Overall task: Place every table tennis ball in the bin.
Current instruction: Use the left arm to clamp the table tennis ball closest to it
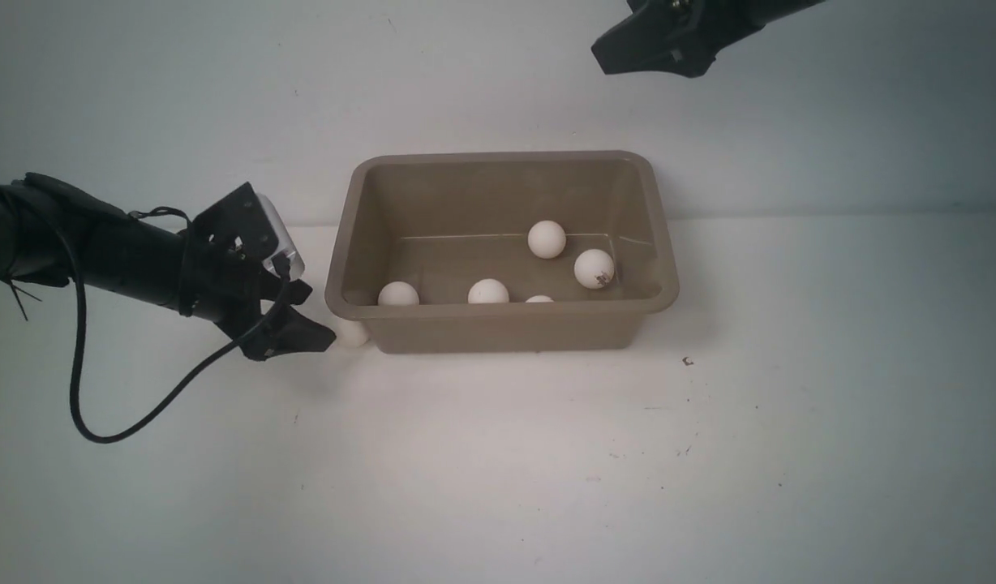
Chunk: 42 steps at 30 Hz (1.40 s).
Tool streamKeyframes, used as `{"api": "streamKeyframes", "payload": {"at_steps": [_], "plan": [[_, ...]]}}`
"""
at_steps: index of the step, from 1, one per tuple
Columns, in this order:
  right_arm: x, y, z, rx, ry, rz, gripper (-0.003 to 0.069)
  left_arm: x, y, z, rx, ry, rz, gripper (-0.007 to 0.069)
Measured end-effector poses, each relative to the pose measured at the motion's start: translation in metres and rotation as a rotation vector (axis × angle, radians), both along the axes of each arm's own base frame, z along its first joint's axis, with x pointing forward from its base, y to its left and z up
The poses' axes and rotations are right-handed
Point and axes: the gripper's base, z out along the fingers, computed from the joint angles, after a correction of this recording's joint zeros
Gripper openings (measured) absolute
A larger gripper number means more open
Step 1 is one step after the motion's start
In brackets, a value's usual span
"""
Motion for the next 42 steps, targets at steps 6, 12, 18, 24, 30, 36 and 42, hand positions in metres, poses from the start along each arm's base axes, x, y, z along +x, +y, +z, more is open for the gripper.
{"api": "streamKeyframes", "payload": {"at_steps": [6,12,18,24,30,36,42], "plan": [[0.0,0.0,0.0,0.0,0.0,0.0,0.0482,0.002,-0.009,0.0,-0.007,-0.017,-0.004,0.0566],[-0.001,0.0,0.0,-0.002,0.005,0.005,0.0482,0.004,-0.014,-0.017,-0.019,0.008,-0.001,0.0566],[-0.001,0.0,0.0,-0.004,0.006,0.006,0.0482,0.008,-0.018,-0.029,-0.057,0.015,0.023,0.0566],[-0.001,0.0,-0.001,-0.012,0.006,0.006,0.0482,0.011,-0.021,-0.027,-0.078,-0.019,0.034,0.0444],[0.0,-0.001,-0.002,-0.03,0.002,0.003,0.0482,0.01,-0.016,-0.028,-0.056,0.015,0.06,0.0354],[0.0,-0.001,-0.002,-0.031,0.002,0.003,0.0482,0.003,0.005,-0.017,0.03,0.069,0.066,0.0354],[0.0,-0.001,-0.002,-0.032,0.002,0.003,0.0482,-0.006,0.044,0.023,-0.054,0.065,0.185,0.0354]]}}
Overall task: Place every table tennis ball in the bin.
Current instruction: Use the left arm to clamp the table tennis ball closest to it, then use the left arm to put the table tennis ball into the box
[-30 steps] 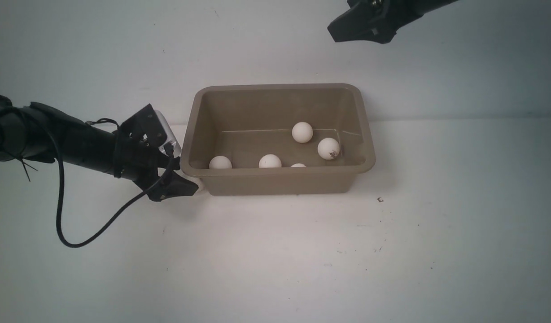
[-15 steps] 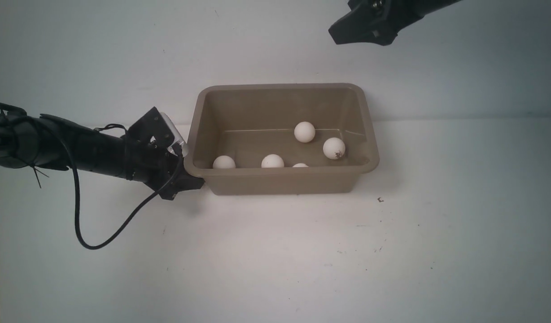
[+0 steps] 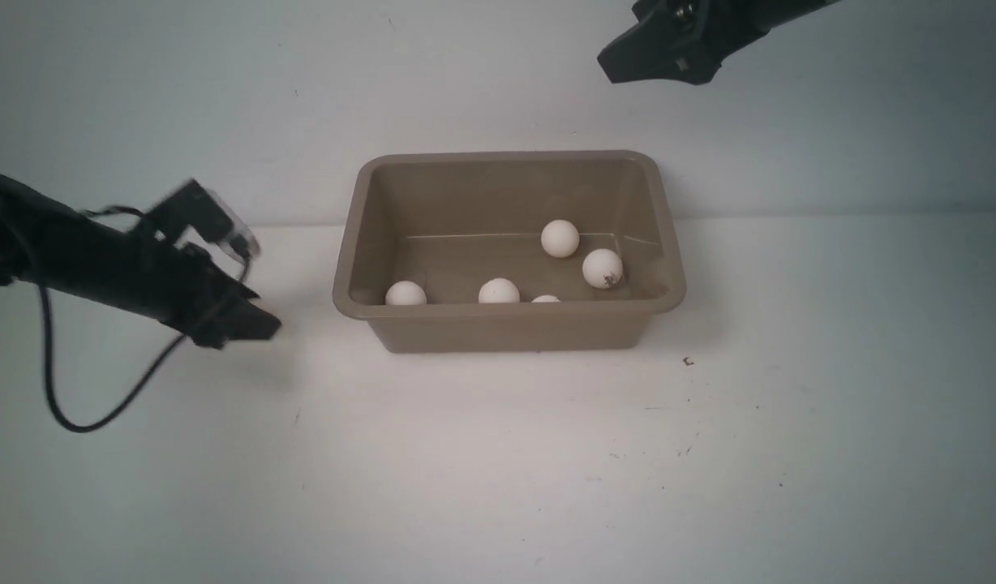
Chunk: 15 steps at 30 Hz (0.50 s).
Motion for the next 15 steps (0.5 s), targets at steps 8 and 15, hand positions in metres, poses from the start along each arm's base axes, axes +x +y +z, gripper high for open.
{"api": "streamKeyframes", "payload": {"at_steps": [8,15], "plan": [[0.0,0.0,0.0,0.0,0.0,0.0,0.0482,0.001,-0.053,0.059,-0.366,-0.246,-0.139,0.0354],[0.0,0.0,0.0,0.001,0.0,0.0,0.0482,0.015,-0.112,0.04,-0.22,-0.307,-0.134,0.0354]]}}
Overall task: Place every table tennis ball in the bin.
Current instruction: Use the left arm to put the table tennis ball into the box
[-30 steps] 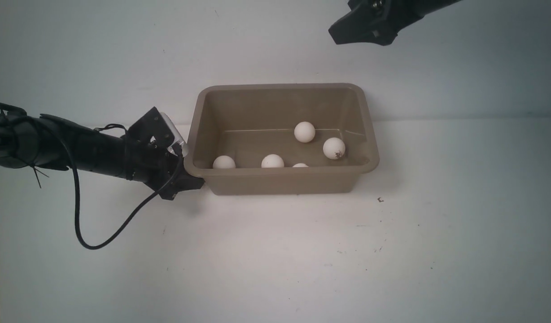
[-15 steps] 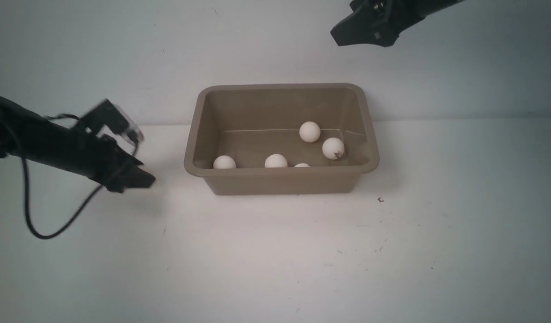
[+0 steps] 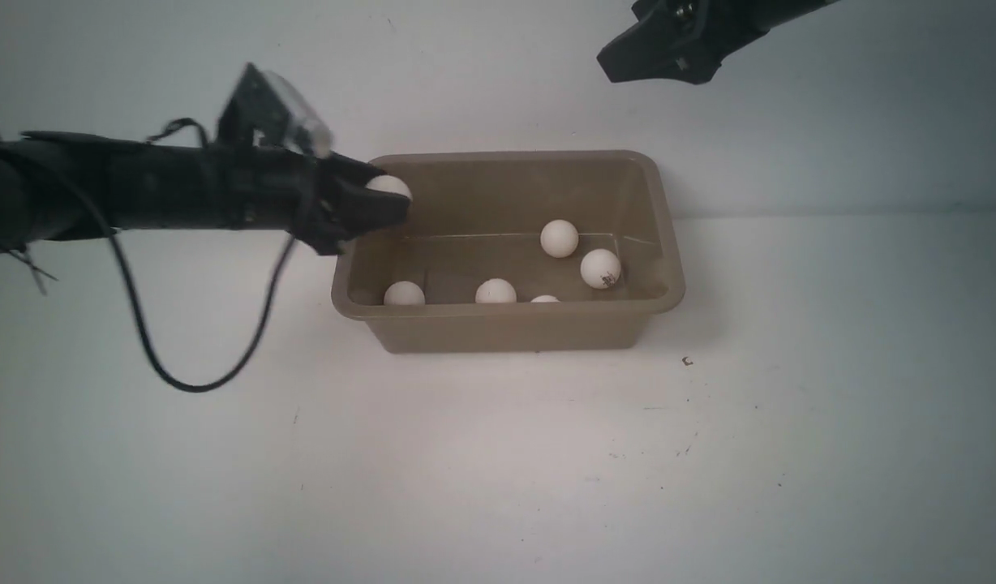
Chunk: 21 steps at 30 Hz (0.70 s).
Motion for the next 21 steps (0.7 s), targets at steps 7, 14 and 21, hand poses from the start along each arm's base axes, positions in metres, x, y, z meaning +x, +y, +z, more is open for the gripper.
{"api": "streamKeyframes", "payload": {"at_steps": [7,14,21], "plan": [[0.001,0.0,0.001,0.003,-0.009,-0.008,0.0482,0.005,-0.035,-0.015,0.112,-0.094,0.008,0.0359],[0.007,-0.002,0.005,0.015,-0.078,-0.053,0.0482,0.013,-0.024,-0.009,0.002,-0.022,0.174,0.0487],[-0.012,-0.013,0.051,0.021,-0.273,-0.129,0.0482,0.01,0.004,0.039,0.031,-0.143,0.284,0.0493]]}}
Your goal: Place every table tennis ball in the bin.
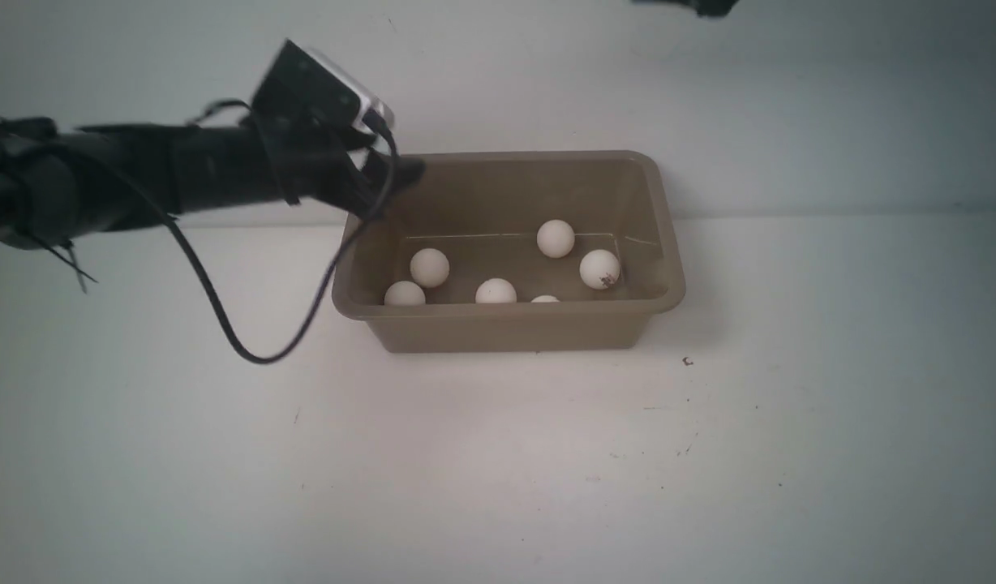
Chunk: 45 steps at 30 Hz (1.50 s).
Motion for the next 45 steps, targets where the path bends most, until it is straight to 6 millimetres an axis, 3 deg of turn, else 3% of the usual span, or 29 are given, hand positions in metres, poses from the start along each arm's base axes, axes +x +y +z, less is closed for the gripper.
{"api": "streamKeyframes", "payload": {"at_steps": [5,10,11,15,18,19,21,22,23,27,28,29,30,34,38,39,40,45], "plan": [[-0.04,-0.011,0.054,0.047,-0.156,-0.034,0.0482,-0.009,0.024,0.039,-0.003,-0.085,0.06,0.0492],[-0.093,-0.025,0.101,0.097,-0.259,-0.065,0.0482,-0.017,0.03,0.062,-0.005,-0.138,0.072,0.0492],[-0.121,-0.034,0.121,0.115,-0.305,-0.097,0.0482,-0.021,0.029,0.07,-0.006,-0.157,0.07,0.0492],[-0.186,-0.06,0.157,0.124,-0.411,-0.228,0.0482,-0.026,0.029,0.08,-0.014,-0.176,0.066,0.0492],[-0.229,-0.079,0.173,0.172,-0.431,-0.338,0.0482,-0.027,0.027,0.082,-0.028,-0.176,0.055,0.0492],[-0.254,-0.089,0.178,0.207,-0.436,-0.393,0.0482,-0.028,0.027,0.082,-0.04,-0.171,0.045,0.0492],[-0.286,-0.101,0.179,0.248,-0.427,-0.453,0.0482,-0.028,0.025,0.082,-0.057,-0.165,0.034,0.0492],[-0.286,-0.101,0.179,0.248,-0.427,-0.453,0.0482,-0.029,0.025,0.082,-0.061,-0.163,0.03,0.0492],[-0.305,-0.108,0.175,0.259,-0.41,-0.481,0.0482,-0.029,0.024,0.083,-0.072,-0.161,0.017,0.0492],[-0.338,-0.116,0.14,0.24,-0.319,-0.504,0.0482,-0.032,0.02,0.084,-0.099,-0.159,-0.03,0.0492],[-0.338,-0.116,0.132,0.235,-0.301,-0.5,0.0482,-0.033,0.019,0.084,-0.106,-0.156,-0.037,0.0492],[-0.334,-0.113,0.11,0.216,-0.245,-0.49,0.0482,-0.033,0.019,0.084,-0.116,-0.15,-0.04,0.0492],[-0.333,-0.113,0.107,0.216,-0.243,-0.488,0.0482,-0.033,0.019,0.084,-0.118,-0.148,-0.041,0.0492],[-0.317,-0.104,0.022,0.191,-0.133,-0.448,0.0482,-0.037,0.017,0.089,-0.16,-0.132,-0.058,0.0492],[-0.316,-0.102,-0.034,0.241,-0.093,-0.441,0.0482,-0.043,0.015,0.099,-0.183,-0.14,-0.076,0.0492],[-0.317,-0.102,-0.04,0.248,-0.091,-0.442,0.0482,-0.044,0.015,0.101,-0.186,-0.143,-0.078,0.0492],[-0.317,-0.103,-0.066,0.26,-0.091,-0.449,0.0482,-0.047,0.015,0.105,-0.191,-0.15,-0.082,0.0492],[-0.318,-0.105,-0.107,0.309,-0.139,-0.474,0.0482,-0.052,0.013,0.112,-0.202,-0.162,-0.106,0.0492]]}}
